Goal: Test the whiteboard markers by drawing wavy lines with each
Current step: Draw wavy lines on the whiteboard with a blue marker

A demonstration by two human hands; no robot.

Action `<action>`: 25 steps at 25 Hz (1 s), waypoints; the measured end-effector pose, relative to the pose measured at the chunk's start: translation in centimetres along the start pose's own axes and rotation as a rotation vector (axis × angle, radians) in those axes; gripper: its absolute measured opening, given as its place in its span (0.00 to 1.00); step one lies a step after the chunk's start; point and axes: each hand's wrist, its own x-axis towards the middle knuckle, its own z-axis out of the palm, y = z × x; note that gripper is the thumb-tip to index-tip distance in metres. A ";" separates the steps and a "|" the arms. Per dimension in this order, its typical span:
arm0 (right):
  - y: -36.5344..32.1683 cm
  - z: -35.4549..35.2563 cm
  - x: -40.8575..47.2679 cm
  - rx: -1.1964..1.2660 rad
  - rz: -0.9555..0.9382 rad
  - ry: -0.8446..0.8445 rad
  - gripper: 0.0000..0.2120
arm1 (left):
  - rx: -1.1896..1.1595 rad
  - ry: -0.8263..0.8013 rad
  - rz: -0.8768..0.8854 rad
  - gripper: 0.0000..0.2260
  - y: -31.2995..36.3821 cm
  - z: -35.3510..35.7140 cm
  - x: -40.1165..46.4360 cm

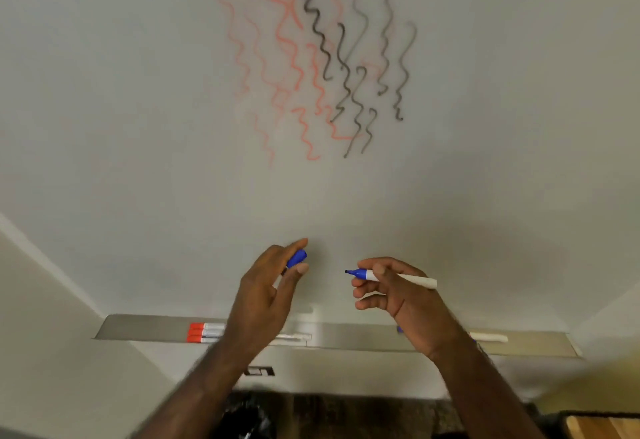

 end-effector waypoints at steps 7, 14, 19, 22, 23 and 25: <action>-9.1 7.4 2.7 -0.187 -0.378 0.017 0.10 | 0.296 0.568 0.460 0.11 4.2 -8.9 12.5; -15.8 14.2 4.9 -0.317 -0.679 0.076 0.08 | 0.477 0.729 0.548 0.17 3.6 -14.3 20.8; -16.8 18.3 6.4 -0.481 -0.896 0.155 0.07 | 0.512 0.734 0.606 0.18 1.8 -15.0 22.3; -17.4 19.8 8.0 -0.558 -1.042 0.250 0.06 | 0.537 0.753 0.619 0.18 1.3 -15.0 22.5; -17.6 20.3 8.6 -0.573 -1.079 0.282 0.05 | 0.541 0.761 0.617 0.18 1.1 -14.9 22.6; -18.0 21.0 9.6 -0.607 -1.139 0.332 0.04 | 0.546 0.772 0.618 0.18 0.9 -14.9 22.7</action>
